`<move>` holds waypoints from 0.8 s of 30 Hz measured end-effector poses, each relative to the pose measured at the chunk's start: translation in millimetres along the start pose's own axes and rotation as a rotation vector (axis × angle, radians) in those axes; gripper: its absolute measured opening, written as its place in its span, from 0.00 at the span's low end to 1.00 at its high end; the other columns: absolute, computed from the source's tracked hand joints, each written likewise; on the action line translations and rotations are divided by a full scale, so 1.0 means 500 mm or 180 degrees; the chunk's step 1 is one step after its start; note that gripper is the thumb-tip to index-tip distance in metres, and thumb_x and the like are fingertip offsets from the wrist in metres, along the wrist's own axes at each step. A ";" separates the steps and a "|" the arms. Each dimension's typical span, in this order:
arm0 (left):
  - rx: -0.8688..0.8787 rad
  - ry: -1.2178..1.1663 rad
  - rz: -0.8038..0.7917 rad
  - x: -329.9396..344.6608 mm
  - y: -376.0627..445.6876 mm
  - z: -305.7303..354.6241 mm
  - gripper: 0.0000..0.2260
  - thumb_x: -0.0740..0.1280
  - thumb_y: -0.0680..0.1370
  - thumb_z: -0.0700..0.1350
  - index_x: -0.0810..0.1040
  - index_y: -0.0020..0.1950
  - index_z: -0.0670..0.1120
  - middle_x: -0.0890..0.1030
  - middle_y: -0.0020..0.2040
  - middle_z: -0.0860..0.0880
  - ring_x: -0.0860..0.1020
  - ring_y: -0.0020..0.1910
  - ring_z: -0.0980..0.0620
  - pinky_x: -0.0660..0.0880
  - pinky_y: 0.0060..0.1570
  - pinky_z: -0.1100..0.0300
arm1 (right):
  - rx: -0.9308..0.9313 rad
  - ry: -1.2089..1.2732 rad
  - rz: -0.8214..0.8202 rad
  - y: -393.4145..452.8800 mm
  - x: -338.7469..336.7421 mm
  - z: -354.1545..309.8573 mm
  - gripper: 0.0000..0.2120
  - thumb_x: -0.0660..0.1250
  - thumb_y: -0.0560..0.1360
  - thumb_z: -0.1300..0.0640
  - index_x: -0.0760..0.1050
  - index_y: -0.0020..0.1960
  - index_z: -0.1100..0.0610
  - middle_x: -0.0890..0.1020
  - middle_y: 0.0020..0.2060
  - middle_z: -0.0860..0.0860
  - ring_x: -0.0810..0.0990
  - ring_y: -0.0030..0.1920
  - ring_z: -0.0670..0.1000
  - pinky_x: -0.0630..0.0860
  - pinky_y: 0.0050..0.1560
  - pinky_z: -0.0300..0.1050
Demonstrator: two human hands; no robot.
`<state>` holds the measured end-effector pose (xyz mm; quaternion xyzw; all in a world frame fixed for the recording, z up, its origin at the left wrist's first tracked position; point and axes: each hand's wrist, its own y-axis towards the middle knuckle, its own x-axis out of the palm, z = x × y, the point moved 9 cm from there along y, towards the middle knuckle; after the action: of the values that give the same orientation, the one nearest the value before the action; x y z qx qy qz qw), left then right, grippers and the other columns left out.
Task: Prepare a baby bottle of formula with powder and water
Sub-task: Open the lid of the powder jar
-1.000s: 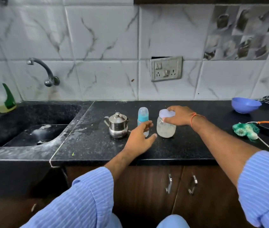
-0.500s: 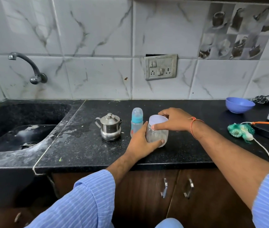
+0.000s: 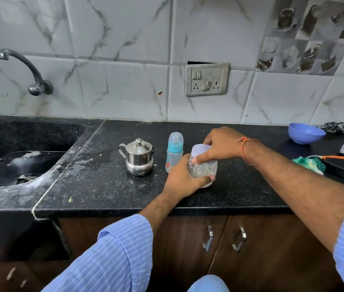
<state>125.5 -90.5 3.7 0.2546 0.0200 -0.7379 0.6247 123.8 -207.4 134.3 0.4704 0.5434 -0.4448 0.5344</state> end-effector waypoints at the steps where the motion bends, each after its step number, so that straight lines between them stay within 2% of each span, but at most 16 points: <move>1: 0.0002 0.0029 0.0017 0.001 0.000 0.001 0.38 0.85 0.68 0.62 0.76 0.73 0.53 0.84 0.62 0.58 0.83 0.62 0.57 0.81 0.65 0.54 | -0.0029 -0.0019 -0.0030 0.000 -0.002 -0.002 0.41 0.69 0.56 0.19 0.87 0.46 0.54 0.87 0.38 0.53 0.82 0.38 0.54 0.72 0.36 0.48; 4: -0.0041 0.0073 0.0060 0.000 -0.001 0.000 0.35 0.85 0.69 0.60 0.76 0.71 0.53 0.85 0.61 0.57 0.83 0.61 0.56 0.81 0.64 0.54 | -0.0153 -0.0096 -0.0167 0.001 -0.005 -0.007 0.31 0.75 0.62 0.25 0.88 0.50 0.50 0.88 0.42 0.49 0.84 0.45 0.52 0.79 0.44 0.49; 7: -0.0076 0.0068 0.0062 -0.001 0.001 -0.003 0.34 0.86 0.69 0.60 0.77 0.70 0.52 0.86 0.60 0.57 0.84 0.60 0.56 0.82 0.64 0.53 | -0.0313 -0.0043 -0.0343 0.008 -0.001 -0.008 0.25 0.79 0.65 0.30 0.87 0.53 0.46 0.87 0.43 0.45 0.83 0.46 0.50 0.77 0.45 0.47; 13: -0.0064 0.0038 0.0075 -0.003 0.001 -0.007 0.34 0.86 0.68 0.61 0.79 0.69 0.52 0.86 0.59 0.58 0.84 0.59 0.58 0.81 0.63 0.55 | -0.0772 -0.0172 -0.0743 0.017 -0.005 -0.021 0.29 0.81 0.68 0.37 0.82 0.66 0.44 0.84 0.55 0.40 0.81 0.53 0.45 0.76 0.56 0.47; 18: -0.0017 0.0029 0.0073 -0.003 -0.002 -0.001 0.33 0.86 0.68 0.60 0.79 0.68 0.53 0.86 0.60 0.58 0.84 0.60 0.59 0.81 0.63 0.56 | -0.0810 0.0101 -0.1133 0.017 -0.006 -0.016 0.37 0.85 0.68 0.52 0.76 0.74 0.43 0.78 0.65 0.38 0.76 0.53 0.30 0.66 0.51 0.28; 20: -0.0003 0.0051 0.0052 -0.001 -0.007 0.002 0.35 0.87 0.68 0.59 0.78 0.69 0.53 0.85 0.61 0.59 0.83 0.60 0.59 0.80 0.62 0.59 | -0.0816 -0.0032 -0.1182 0.022 -0.010 -0.025 0.39 0.86 0.67 0.50 0.75 0.75 0.43 0.78 0.68 0.40 0.77 0.60 0.36 0.70 0.58 0.32; 21: -0.0003 0.0062 0.0047 -0.001 -0.009 0.003 0.35 0.86 0.67 0.60 0.78 0.70 0.53 0.85 0.61 0.59 0.83 0.60 0.59 0.80 0.62 0.59 | -0.0743 -0.0087 -0.1199 0.026 -0.010 -0.028 0.40 0.86 0.66 0.46 0.75 0.75 0.43 0.78 0.68 0.41 0.78 0.64 0.42 0.74 0.62 0.38; 22: -0.0005 0.0075 0.0044 -0.002 -0.010 0.004 0.35 0.86 0.67 0.61 0.77 0.70 0.53 0.84 0.60 0.59 0.83 0.60 0.59 0.80 0.61 0.59 | -0.0571 -0.0132 -0.1214 0.028 -0.010 -0.027 0.41 0.85 0.65 0.40 0.74 0.75 0.43 0.79 0.67 0.42 0.79 0.65 0.47 0.81 0.62 0.45; 23: -0.0005 0.0099 0.0048 -0.002 -0.009 0.003 0.35 0.86 0.67 0.61 0.77 0.69 0.53 0.84 0.60 0.59 0.83 0.59 0.59 0.80 0.61 0.58 | -0.0359 -0.0219 -0.1211 0.027 -0.010 -0.024 0.41 0.82 0.64 0.33 0.75 0.73 0.44 0.80 0.65 0.44 0.83 0.62 0.50 0.86 0.56 0.50; 24: -0.0002 0.0121 0.0047 -0.003 -0.009 0.003 0.35 0.86 0.67 0.61 0.77 0.69 0.54 0.84 0.59 0.59 0.82 0.59 0.59 0.81 0.61 0.58 | -0.0144 -0.0394 -0.1180 0.025 -0.012 -0.020 0.41 0.78 0.63 0.26 0.78 0.69 0.47 0.84 0.60 0.47 0.87 0.55 0.52 0.88 0.50 0.52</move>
<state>121.0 -88.9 4.4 0.2685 0.0302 -0.7283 0.6298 134.3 -195.7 140.8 0.3219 0.5967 -0.5514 0.4862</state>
